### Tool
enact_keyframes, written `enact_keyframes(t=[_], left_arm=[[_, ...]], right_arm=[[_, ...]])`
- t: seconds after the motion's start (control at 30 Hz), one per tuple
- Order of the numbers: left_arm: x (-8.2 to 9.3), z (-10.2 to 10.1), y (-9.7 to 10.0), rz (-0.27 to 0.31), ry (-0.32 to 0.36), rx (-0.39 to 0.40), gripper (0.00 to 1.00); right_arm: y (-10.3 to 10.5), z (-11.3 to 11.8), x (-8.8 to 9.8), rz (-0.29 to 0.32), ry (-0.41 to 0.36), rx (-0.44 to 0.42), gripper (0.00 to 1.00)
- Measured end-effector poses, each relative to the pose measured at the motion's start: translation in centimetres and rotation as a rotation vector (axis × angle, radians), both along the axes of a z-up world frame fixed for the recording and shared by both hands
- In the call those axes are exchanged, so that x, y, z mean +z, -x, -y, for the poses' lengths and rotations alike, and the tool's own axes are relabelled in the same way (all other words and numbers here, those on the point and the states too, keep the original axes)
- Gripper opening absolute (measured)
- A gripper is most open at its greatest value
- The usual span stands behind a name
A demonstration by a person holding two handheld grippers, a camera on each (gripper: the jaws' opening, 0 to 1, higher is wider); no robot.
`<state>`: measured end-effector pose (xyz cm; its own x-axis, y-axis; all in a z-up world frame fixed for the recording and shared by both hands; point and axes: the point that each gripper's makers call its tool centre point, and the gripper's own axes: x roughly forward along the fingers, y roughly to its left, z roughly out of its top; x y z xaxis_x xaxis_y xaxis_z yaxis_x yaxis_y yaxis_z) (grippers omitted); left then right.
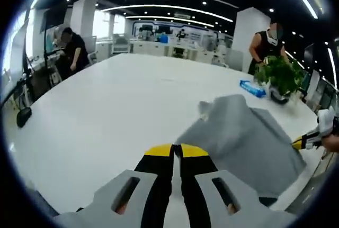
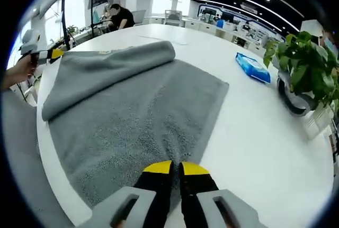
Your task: Open the folded towel by lifting each exposed corner and separating the folded layers until the towel lies flat within the target outline without major curled edges
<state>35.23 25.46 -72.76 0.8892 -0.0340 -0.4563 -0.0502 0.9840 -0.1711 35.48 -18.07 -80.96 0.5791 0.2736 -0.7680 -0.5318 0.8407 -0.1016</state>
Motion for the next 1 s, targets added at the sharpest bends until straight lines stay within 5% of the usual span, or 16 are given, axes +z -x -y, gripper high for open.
enact_keyframes(t=[0.5, 1.0], left_arm=[[-0.1, -5.5, 0.8, -0.014, -0.03, 0.059, 0.03], [-3.7, -11.1, 5.0, -0.09, -0.014, 0.201, 0.03]], right_arm=[[0.1, 0.6, 0.0, 0.0, 0.007, -0.011, 0.01], [0.2, 2.5, 0.0, 0.0, 0.008, -0.052, 0.01]])
